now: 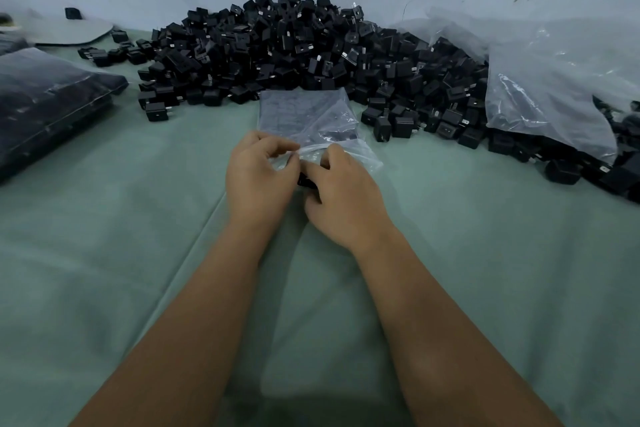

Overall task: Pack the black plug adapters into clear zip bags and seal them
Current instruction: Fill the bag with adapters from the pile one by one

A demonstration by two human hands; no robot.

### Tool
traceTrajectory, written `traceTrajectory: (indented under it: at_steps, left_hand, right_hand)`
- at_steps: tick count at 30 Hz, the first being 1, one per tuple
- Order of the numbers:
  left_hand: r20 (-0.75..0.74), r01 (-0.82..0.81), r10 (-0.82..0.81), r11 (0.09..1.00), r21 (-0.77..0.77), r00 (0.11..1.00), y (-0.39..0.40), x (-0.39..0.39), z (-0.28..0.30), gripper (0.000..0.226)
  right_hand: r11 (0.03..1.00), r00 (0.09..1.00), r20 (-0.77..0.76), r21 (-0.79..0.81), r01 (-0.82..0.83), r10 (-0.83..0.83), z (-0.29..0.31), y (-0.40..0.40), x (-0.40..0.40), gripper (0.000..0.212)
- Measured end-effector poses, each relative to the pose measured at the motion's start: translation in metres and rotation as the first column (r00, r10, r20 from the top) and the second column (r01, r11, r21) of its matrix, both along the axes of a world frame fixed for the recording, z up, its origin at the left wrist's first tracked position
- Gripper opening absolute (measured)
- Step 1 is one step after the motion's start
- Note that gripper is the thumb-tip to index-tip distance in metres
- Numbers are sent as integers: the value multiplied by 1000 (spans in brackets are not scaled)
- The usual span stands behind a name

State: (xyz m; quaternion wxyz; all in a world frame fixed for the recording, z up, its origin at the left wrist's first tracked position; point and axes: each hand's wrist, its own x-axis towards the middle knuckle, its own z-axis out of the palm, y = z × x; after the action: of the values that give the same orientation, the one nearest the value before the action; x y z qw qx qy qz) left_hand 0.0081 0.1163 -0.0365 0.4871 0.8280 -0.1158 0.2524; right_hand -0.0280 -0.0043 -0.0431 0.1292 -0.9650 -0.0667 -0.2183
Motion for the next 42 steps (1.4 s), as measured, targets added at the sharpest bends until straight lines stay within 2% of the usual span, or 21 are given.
traceTrajectory:
  at_steps: [6,12,14,18,21,28,31,33,37,39,42]
  left_hand:
    - [18,5,-4,999,-41,1000,0,-2,3,14]
    - [77,-43,45,999,-31,996,0,0,1,19]
    - [67,-53,52,999,6,996,0,1,0,20]
    - [20,-42,39,982,185,999,-1,4,-5,22]
    - [-11,-16,19,985,174,1000,0,0,-4,20]
    - [-59,-7,20,978,208,998,0,-4,0,24]
    - [-42,-6,14,980,197,999,0,-4,0,20]
    - [-7,-8,10,983,186,1000,-1,-5,1,18]
    - [15,6,-8,992,129,1000,-1,-4,5,31]
    - [5,-36,36,996,82,999,3,-1,8,32]
    - [-92,-163,169,985,64,981,13,10,8,29]
  right_hand:
    - [1000,999,-50,-27,-6,5,-3,-1,3,43]
    - [992,1000,-7,126,11,-10,1,2,-3,16]
    - [986,1000,-17,169,9,-7,2,2,-3,15]
    - [974,999,-46,226,13,-3,2,0,-3,13]
    - [965,998,-62,263,-8,25,1,0,-2,8]
    - [957,993,-92,287,-40,69,0,-1,1,24]
    - [948,994,-92,318,-28,61,1,-1,2,32]
    - [941,995,-89,337,-18,51,2,-2,2,30]
    - [934,989,-115,354,-47,93,3,-4,5,33]
    - [944,986,-128,324,-61,107,3,-4,5,37]
    - [954,981,-163,295,-51,103,4,-4,6,42]
